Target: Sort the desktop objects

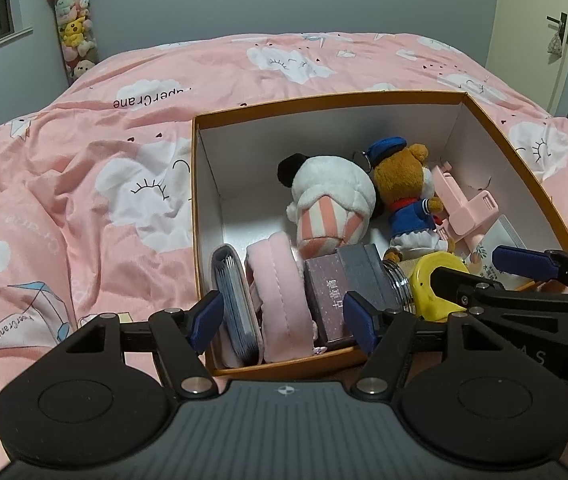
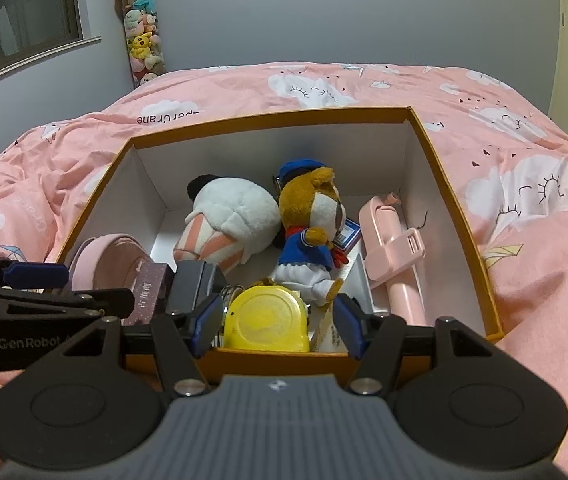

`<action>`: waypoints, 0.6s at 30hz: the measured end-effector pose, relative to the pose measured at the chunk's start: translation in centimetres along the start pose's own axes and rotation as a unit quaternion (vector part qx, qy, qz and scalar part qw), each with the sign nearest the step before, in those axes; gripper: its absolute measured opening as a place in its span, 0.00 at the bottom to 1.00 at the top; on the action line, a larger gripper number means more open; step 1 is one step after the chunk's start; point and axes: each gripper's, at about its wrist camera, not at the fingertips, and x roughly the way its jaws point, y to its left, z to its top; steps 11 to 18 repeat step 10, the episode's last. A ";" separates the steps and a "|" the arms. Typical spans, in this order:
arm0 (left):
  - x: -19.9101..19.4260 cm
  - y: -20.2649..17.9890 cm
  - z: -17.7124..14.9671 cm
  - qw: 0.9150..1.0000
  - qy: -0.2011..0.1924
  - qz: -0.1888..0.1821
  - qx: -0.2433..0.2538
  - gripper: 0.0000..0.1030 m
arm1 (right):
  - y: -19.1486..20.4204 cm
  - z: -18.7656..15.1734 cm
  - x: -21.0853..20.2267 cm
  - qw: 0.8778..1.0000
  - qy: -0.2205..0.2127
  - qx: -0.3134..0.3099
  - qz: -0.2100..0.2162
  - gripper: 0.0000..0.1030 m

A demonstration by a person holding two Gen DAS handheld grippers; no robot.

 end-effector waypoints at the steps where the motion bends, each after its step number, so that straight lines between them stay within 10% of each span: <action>1: 0.0 0.0 0.0 1.000 0.001 0.001 0.001 0.75 | 0.0 0.0 0.0 1.000 -0.001 0.001 0.001 0.61; 18: -0.1 0.0 -0.2 1.000 0.006 0.005 0.003 0.75 | -0.2 -0.2 -0.3 1.000 -0.005 0.003 0.006 0.62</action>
